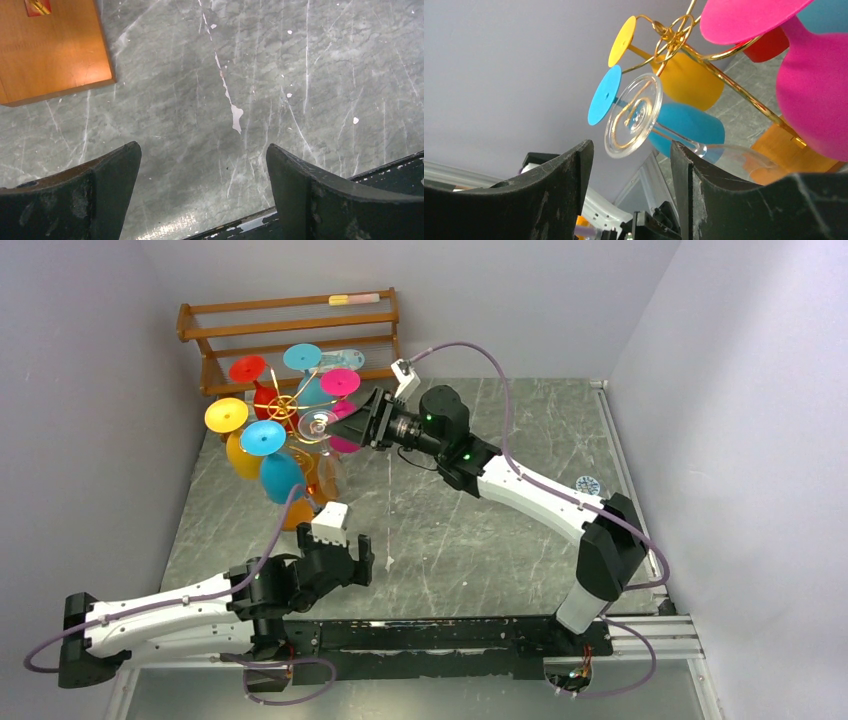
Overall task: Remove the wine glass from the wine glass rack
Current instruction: Pick up the wine glass from the wine rack.
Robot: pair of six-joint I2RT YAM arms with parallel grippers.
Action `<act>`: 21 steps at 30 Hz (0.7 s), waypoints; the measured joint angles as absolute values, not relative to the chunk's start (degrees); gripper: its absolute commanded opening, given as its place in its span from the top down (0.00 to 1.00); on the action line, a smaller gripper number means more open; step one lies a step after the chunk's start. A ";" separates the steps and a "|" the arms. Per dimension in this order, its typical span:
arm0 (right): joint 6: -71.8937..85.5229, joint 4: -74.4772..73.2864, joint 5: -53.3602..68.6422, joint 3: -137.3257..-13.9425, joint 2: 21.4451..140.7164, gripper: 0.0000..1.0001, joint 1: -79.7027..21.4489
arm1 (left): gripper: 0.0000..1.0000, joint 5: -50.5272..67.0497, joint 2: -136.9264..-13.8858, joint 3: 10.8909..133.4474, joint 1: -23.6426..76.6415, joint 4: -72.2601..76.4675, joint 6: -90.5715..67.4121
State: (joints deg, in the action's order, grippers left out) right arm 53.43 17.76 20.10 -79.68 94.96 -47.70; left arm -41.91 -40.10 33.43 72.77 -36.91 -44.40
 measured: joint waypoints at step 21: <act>55.44 17.63 16.99 -83.85 99.11 0.76 -47.70 | 0.00 -41.54 -42.63 33.36 72.77 -35.07 -39.64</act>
State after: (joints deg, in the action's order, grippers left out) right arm 55.44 17.63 16.99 -83.85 99.11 -47.70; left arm -41.54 -42.63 33.36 72.77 -35.07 -39.64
